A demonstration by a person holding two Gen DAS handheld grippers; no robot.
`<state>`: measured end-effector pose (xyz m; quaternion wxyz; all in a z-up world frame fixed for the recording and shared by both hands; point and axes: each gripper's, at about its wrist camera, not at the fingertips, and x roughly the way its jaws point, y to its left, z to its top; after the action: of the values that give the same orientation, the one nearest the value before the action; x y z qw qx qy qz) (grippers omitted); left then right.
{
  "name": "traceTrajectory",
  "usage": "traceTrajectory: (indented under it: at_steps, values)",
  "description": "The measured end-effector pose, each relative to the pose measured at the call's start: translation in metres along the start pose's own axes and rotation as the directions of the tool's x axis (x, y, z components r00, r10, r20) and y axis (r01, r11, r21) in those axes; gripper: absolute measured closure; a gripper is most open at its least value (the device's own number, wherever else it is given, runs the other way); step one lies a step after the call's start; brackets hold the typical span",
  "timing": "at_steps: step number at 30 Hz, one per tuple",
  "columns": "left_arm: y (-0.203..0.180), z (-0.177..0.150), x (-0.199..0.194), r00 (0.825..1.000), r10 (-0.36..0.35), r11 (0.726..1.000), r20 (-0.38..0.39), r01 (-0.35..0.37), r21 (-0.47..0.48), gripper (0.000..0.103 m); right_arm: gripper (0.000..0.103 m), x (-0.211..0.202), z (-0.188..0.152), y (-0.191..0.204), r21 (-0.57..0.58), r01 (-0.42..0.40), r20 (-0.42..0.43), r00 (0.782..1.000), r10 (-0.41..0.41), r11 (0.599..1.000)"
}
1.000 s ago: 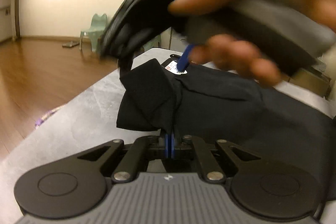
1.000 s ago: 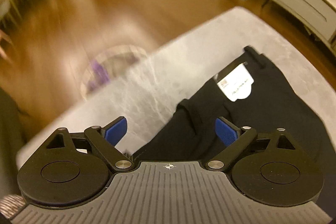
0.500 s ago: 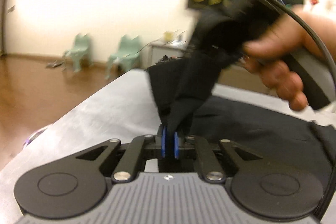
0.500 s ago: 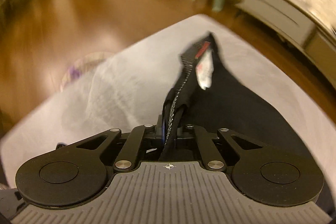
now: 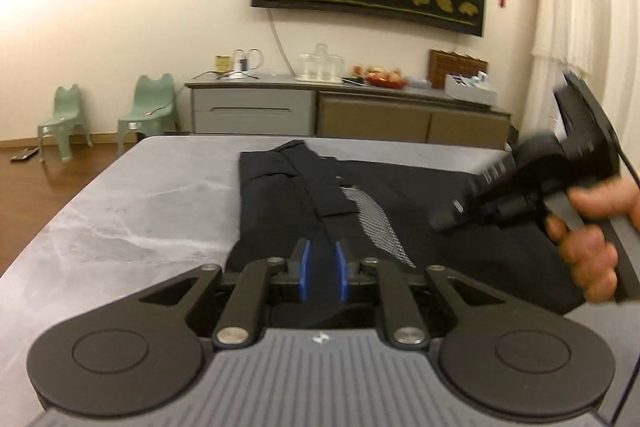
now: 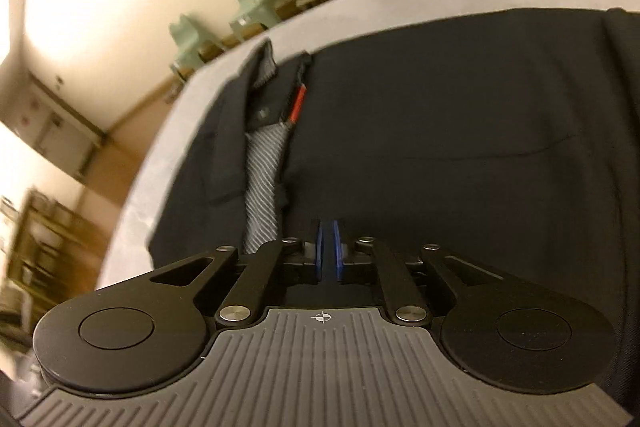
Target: Fold clothes
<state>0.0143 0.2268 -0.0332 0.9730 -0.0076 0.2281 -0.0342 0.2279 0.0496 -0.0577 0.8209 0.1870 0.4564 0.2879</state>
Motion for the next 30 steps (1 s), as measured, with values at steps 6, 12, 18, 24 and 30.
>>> traceTrajectory:
  at_steps: [6,12,18,24,30]
  values:
    - [-0.015,-0.004,0.016,0.996,-0.09,0.989,-0.024,0.092,0.112,0.059,0.043,0.034,0.043,0.05,-0.127,-0.092,-0.009,0.996,0.091,0.988]
    - [-0.034,-0.025,0.037,0.994,-0.086,0.968,-0.061,0.098,0.233,0.056,0.032,0.096,0.064,0.048,-0.101,-0.02,-0.078,0.997,0.012,0.995]
    - [-0.034,-0.028,0.055,0.99,-0.066,0.959,-0.125,0.098,0.266,0.057,0.033,0.102,0.052,0.039,-0.068,-0.207,-0.132,0.972,0.196,0.976]
    - [-0.031,-0.023,0.052,0.99,-0.066,0.962,-0.121,0.096,0.257,0.063,0.091,0.113,0.049,0.058,-0.167,-0.135,-0.14,0.984,0.112,0.977]
    - [-0.019,-0.002,0.029,0.986,-0.159,0.972,-0.039,0.163,0.171,0.064,0.101,0.048,0.038,0.063,-0.237,-0.087,0.023,0.995,0.095,0.968]
